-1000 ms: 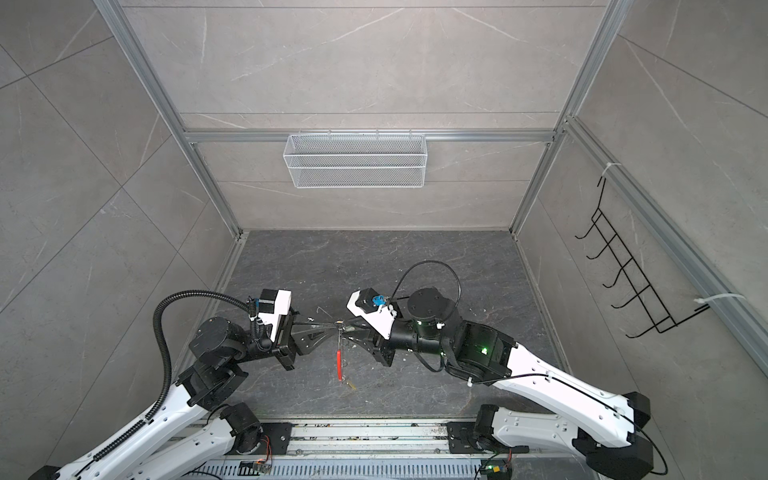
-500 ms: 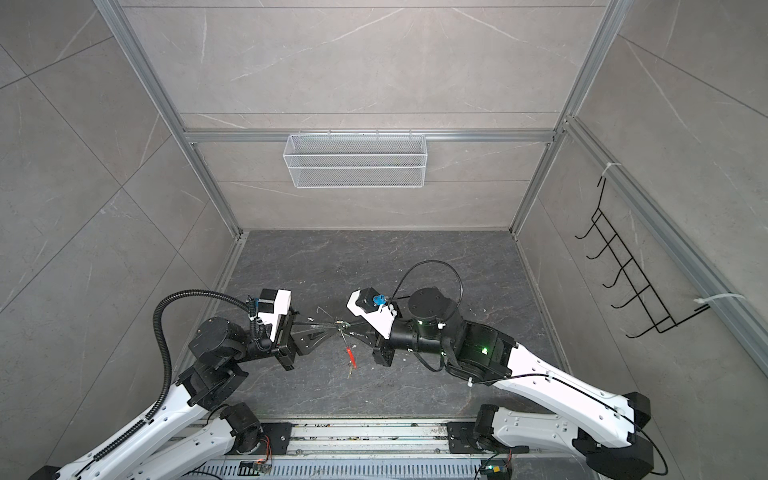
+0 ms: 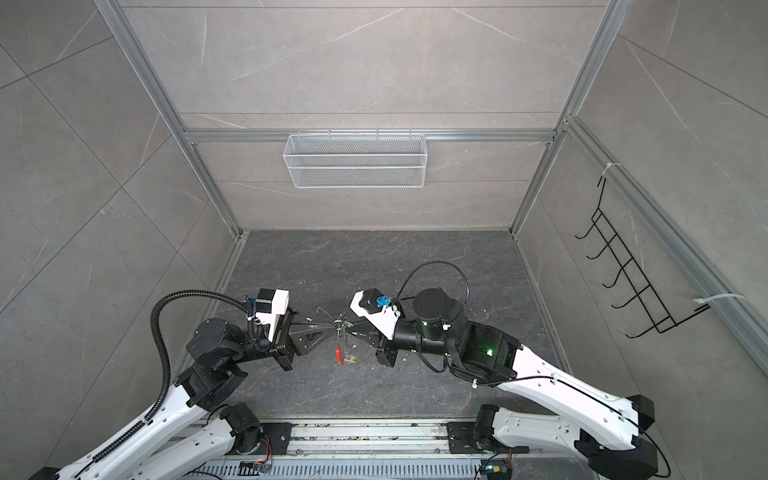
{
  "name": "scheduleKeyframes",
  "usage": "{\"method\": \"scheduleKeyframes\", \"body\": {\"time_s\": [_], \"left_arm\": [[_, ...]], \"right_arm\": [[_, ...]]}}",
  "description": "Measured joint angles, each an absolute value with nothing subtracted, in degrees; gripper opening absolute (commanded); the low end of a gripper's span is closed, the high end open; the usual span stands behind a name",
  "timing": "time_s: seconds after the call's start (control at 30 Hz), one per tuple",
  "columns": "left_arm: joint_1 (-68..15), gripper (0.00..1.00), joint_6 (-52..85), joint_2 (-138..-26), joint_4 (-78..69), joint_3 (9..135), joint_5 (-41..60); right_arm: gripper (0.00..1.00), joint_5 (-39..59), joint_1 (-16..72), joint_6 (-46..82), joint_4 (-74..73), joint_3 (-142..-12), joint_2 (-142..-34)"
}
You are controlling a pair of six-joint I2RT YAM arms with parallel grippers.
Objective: Remove the keys from the keyring
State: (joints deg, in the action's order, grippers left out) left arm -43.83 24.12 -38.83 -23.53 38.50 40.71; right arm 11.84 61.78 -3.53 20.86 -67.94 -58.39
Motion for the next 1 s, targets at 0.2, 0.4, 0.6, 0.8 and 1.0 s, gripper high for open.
{"method": "scheduleKeyframes", "body": {"time_s": [0.2, 0.4, 0.6, 0.8, 1.0], "left_arm": [[-43.8, 0.0, 24.6, -39.0, -23.6, 38.5, 41.1], [-43.8, 0.0, 24.7, -39.0, -23.6, 38.5, 41.2], [-43.8, 0.0, 26.1, -39.6, -24.8, 38.5, 41.7], [-43.8, 0.0, 27.7, -39.8, -26.4, 37.8, 41.6], [-43.8, 0.0, 28.3, -40.0, -27.6, 37.6, 40.7]], "right_arm": [[0.0, 11.5, 61.8, -4.8, 22.9, -69.3, -58.4], [0.0, 10.1, 61.8, -6.3, 24.5, -70.4, -58.4], [0.0, 9.8, 61.8, -7.3, 24.8, -70.6, -58.8], [0.0, 10.6, 61.8, -7.6, 24.5, -70.6, -60.3], [0.0, 11.4, 62.5, -7.6, 23.6, -70.7, -61.6]]}}
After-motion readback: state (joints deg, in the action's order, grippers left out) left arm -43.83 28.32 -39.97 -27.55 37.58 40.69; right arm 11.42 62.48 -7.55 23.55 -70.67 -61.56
